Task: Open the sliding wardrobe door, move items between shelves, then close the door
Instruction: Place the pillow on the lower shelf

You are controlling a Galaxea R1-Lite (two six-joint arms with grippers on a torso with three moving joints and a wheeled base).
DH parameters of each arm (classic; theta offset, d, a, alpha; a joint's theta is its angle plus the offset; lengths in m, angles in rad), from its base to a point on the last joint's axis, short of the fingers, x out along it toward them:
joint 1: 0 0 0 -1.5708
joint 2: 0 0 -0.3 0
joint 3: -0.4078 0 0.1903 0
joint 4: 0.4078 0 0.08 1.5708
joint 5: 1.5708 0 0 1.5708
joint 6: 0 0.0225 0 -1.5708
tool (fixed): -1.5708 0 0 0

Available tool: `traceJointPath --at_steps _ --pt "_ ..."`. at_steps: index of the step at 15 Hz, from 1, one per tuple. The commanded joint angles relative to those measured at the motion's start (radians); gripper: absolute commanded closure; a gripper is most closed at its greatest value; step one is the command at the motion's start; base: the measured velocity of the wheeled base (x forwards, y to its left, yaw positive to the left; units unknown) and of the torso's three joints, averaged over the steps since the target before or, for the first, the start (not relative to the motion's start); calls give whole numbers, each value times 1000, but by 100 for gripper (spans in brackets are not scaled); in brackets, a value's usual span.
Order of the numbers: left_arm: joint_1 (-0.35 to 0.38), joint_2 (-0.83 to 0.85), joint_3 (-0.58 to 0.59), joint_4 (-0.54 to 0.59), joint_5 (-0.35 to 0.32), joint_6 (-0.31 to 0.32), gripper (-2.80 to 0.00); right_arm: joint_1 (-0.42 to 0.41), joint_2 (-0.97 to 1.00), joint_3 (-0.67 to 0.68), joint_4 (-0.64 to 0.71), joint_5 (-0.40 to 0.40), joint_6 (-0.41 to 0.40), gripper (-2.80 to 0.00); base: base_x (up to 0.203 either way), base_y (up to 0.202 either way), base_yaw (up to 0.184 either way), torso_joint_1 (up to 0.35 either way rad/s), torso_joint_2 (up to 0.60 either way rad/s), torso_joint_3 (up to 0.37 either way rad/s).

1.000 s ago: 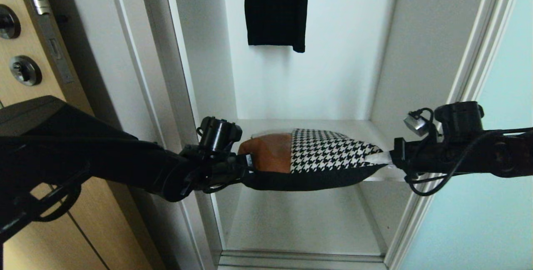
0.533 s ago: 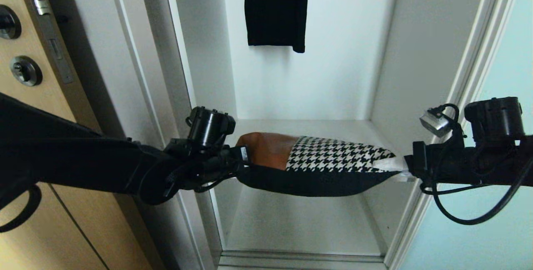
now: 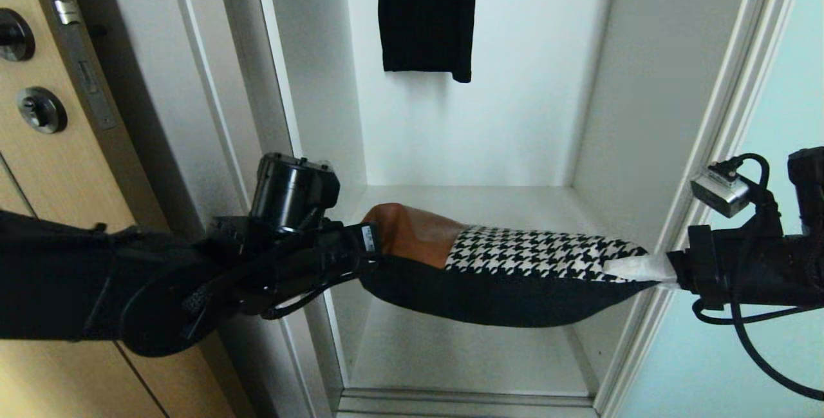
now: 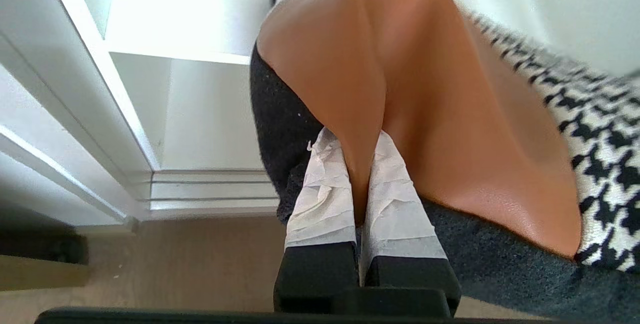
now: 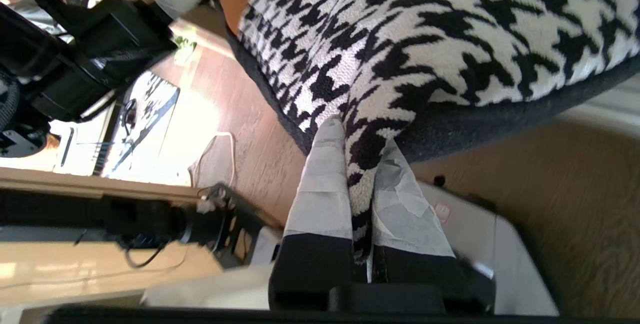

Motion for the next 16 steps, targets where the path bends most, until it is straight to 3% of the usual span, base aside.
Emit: traceJointPath --at_steps 1,3,6,10,16 --pt "-29 -103 38 21 -1 3 0 1 -70 5 39 5 3 0 0 0 0 0 0 0" --pt "-73 -127 80 78 0 12 0 9 -83 18 56 6 4 0 0 0 0 0 0 0" --pt "-103 -172 111 79 -3 11 0 54 -92 45 57 5 7 0 0 0 0 0 0 0" --pt "-163 -218 106 80 -3 12 0 56 -96 43 51 5 10 0 0 0 0 0 0 0" --pt "-196 -243 149 78 -2 13 0 56 -88 60 50 6 10 0 0 0 0 0 0 0"
